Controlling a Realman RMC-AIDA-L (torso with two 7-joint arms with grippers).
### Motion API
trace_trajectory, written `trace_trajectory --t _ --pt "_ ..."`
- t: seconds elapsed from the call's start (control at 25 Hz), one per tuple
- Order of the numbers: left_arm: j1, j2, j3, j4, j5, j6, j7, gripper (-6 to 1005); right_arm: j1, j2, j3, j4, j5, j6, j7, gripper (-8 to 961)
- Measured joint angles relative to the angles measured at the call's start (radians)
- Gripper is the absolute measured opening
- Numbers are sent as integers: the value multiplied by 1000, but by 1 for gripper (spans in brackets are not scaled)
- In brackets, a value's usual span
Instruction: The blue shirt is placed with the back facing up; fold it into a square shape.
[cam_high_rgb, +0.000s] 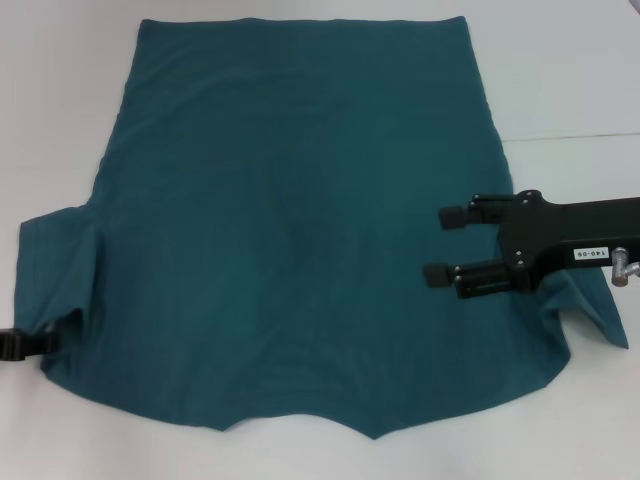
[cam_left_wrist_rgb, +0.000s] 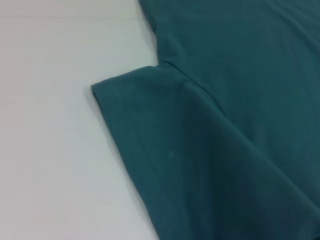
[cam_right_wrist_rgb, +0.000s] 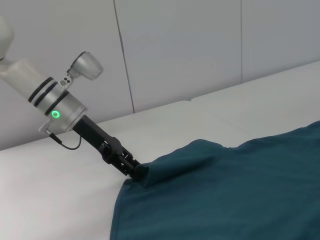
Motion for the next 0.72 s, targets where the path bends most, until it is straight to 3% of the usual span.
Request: trace_trajectory --t 0.72 --pt "8 -22 -21 35 1 -24 -5 259 -7 3 -1 0 0 0 7 911"
